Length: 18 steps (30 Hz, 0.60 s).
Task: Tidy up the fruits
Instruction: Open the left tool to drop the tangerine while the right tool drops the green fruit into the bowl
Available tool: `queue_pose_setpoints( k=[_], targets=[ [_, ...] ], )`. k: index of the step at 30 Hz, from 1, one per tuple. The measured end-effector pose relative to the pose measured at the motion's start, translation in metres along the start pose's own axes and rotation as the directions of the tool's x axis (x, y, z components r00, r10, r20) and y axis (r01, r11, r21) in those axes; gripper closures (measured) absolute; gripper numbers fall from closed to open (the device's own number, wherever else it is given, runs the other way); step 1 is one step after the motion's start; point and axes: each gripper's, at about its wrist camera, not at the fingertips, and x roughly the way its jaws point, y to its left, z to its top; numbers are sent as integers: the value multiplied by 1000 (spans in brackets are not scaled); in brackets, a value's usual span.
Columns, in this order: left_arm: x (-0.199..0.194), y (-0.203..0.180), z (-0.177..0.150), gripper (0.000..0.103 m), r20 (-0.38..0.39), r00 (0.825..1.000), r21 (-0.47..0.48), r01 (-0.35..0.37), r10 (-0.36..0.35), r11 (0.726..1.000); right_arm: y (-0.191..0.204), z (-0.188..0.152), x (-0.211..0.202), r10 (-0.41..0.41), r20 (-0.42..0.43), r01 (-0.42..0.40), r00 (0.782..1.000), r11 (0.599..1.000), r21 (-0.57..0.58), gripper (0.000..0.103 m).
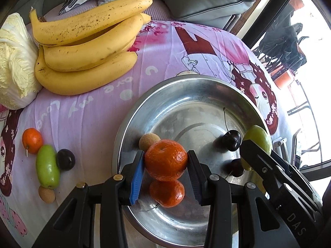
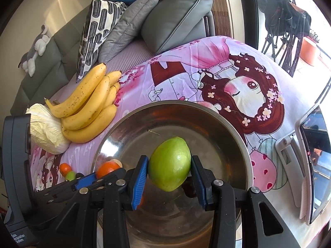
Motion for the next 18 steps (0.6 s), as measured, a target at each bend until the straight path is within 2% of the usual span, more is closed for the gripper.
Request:
queue_pose_setpoints(
  k=[12, 18],
  targets=[
    [-13, 4, -2, 60, 17, 1000, -12, 23, -23, 1000, 0, -1, 1, -2, -3, 2, 1000, 1000, -2, 58],
    [-25, 16, -1, 60, 45, 999, -56, 0, 3, 998, 2, -2, 5, -6, -18, 5, 1000, 1000, -14, 58]
  ],
)
